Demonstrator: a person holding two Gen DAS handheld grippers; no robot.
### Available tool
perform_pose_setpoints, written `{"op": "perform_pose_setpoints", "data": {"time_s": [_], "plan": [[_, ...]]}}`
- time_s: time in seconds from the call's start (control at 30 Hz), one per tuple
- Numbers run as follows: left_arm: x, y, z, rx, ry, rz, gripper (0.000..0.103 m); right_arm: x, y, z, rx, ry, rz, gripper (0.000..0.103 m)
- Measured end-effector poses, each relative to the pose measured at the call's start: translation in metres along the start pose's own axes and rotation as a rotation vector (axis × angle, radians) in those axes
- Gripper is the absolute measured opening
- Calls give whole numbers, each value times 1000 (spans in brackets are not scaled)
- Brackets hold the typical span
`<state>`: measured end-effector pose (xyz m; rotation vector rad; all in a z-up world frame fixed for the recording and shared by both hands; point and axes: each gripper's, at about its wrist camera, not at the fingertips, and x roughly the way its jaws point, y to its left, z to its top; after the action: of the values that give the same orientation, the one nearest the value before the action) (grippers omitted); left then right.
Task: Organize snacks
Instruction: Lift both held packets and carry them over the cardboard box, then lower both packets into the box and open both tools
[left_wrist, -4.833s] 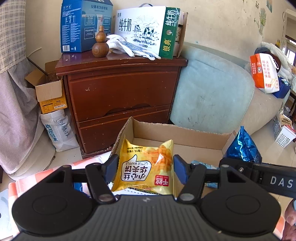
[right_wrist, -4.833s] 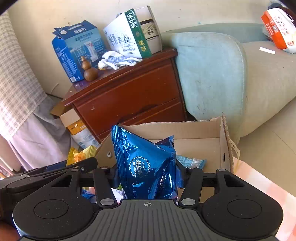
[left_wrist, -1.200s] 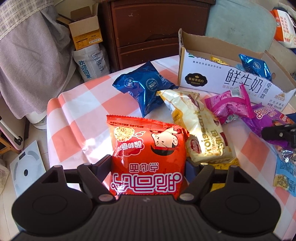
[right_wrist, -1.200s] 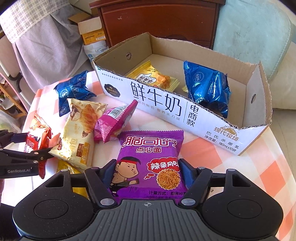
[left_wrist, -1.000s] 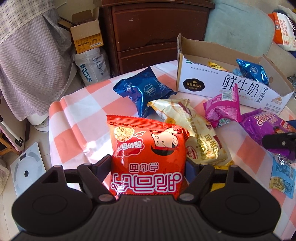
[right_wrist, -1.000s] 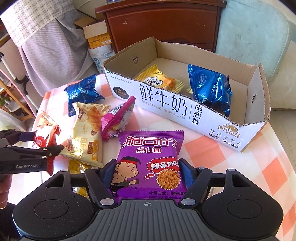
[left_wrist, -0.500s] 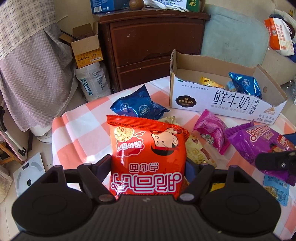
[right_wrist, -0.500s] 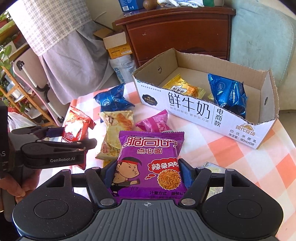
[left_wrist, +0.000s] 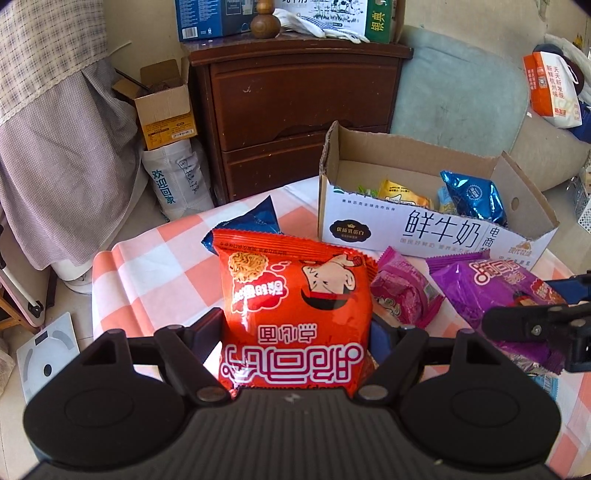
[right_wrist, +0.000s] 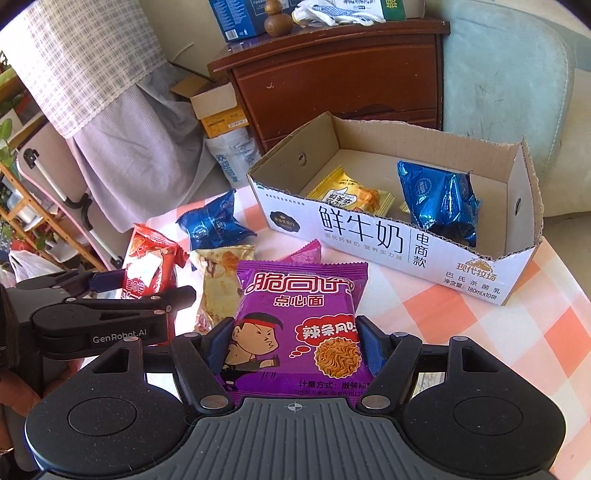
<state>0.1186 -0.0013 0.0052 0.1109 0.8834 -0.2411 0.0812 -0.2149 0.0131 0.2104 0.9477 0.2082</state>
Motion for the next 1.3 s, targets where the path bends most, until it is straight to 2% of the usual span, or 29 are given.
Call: {"op": "perform_pose_setpoints", "data": {"time_s": [0.4, 0.63, 1.0, 1.3], "plan": [[-18, -10, 36, -36, -110, -36, 78, -24, -17, 30, 96, -149, 9, 69], [-14, -22, 64, -38, -170, -60, 78, -35, -33, 45, 171, -246, 0, 69], [15, -39, 99, -67, -193, -71, 78, -32, -67, 64, 307, -342, -90, 69], [46, -49, 114, -114, -160, -89, 78, -11, -97, 72, 453, -341, -96, 69]]}}
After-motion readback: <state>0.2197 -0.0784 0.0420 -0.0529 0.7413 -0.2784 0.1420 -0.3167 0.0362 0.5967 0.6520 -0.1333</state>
